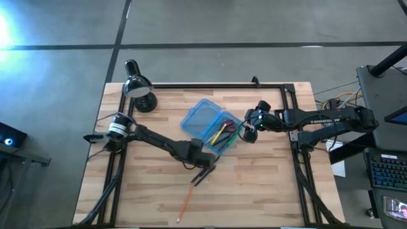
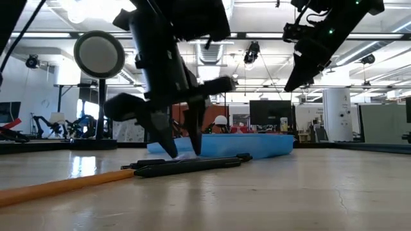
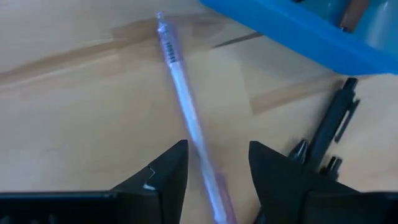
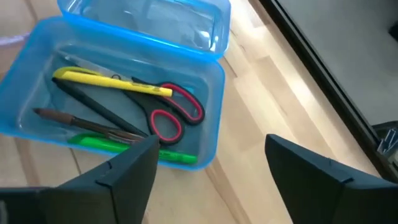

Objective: Pick & place school supplies into a supply box
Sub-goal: Put the purple pen into the supply box

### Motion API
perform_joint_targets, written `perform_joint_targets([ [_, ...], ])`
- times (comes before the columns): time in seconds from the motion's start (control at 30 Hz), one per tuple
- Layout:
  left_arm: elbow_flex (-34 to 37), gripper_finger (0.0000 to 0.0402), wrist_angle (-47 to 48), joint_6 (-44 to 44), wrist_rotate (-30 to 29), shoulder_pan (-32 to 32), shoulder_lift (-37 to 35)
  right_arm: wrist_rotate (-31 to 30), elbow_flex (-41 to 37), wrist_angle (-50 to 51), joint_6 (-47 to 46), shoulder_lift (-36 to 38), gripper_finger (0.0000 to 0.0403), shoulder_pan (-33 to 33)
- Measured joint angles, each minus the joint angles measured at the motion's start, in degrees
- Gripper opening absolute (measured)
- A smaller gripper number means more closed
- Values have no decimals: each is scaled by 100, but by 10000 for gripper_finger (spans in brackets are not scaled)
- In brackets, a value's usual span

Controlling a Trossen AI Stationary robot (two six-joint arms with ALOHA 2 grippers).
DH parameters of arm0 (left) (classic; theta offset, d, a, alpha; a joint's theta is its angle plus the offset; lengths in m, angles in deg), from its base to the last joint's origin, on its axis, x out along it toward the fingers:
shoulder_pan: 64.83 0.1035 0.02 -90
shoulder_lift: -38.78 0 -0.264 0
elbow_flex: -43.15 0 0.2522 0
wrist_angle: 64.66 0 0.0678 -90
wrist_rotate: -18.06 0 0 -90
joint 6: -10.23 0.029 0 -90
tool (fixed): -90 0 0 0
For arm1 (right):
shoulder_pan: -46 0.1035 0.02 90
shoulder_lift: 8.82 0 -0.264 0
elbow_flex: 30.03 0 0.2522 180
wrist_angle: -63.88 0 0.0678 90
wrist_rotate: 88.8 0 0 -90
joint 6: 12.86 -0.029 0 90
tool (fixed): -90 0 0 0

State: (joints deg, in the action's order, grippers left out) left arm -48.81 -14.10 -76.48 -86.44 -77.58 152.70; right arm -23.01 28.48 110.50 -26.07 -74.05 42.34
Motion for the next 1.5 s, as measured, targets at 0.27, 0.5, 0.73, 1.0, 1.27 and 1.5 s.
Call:
perform_joint_targets([
  [0.27, -52, 150, 141, 166, 43, 84, 172, 2, 0, -2, 32, -2, 286, 0],
  [0.5, -50, 89, 420, 530, 57, 146, 178, -1, 0, -1, 78, 0, 281, 0],
  [0.73, -41, 13, 465, 764, 66, 184, 178, -183, 0, 65, -40, 126, 255, 0],
  [1.0, -113, 10, 1104, 736, 42, 24, -283, -858, -232, 61, -465, 1200, 222, -3],
  [1.27, -568, 9, 1211, 1398, -395, 42, -1075, 480, -1397, -532, -554, 2733, 210, -18],
  [1.5, -1353, 8, 668, 2803, -455, 1113, -675, 459, -1690, -603, -435, 3117, 210, -31],
])
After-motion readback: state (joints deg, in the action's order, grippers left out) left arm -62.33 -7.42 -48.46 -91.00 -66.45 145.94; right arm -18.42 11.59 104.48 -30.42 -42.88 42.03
